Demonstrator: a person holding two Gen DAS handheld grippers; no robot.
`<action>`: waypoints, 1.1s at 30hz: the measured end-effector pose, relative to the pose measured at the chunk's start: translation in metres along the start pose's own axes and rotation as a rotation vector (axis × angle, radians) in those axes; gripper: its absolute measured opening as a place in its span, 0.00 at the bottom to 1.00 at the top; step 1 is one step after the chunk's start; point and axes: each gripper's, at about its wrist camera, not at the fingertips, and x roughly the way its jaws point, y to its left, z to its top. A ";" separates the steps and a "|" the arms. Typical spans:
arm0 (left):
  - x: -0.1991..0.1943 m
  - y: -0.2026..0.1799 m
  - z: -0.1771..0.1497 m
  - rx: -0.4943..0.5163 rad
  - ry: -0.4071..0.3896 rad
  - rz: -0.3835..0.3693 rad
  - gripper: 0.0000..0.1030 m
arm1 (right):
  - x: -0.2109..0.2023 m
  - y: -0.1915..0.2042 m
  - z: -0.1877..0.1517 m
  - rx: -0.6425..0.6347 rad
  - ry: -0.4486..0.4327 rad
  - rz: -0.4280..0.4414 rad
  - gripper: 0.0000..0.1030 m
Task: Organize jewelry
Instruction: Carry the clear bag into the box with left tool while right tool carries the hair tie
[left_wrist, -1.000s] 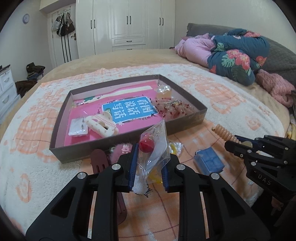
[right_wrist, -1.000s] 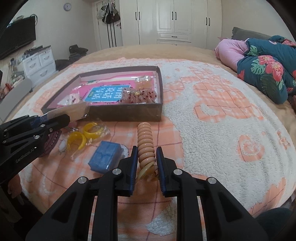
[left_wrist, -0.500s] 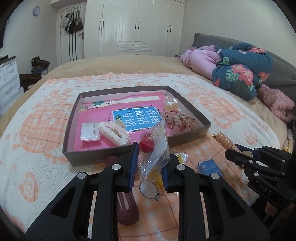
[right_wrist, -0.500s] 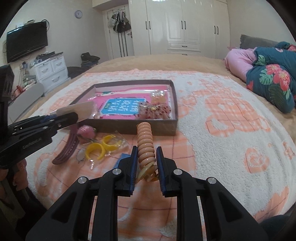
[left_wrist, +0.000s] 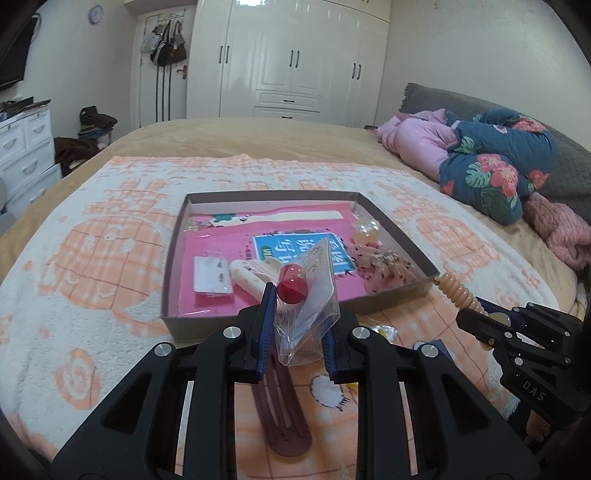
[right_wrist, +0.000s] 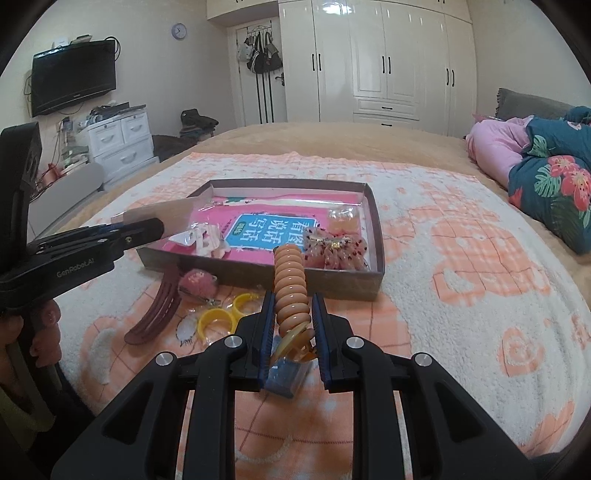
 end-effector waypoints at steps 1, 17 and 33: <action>-0.001 0.002 0.001 -0.003 -0.002 0.004 0.15 | 0.001 0.000 0.001 0.003 0.000 0.001 0.19; 0.000 0.042 0.010 -0.092 -0.022 0.063 0.15 | 0.018 0.010 0.021 -0.028 -0.005 0.017 0.19; 0.020 0.061 0.021 -0.109 -0.010 0.127 0.15 | 0.054 0.018 0.054 -0.051 0.004 0.044 0.19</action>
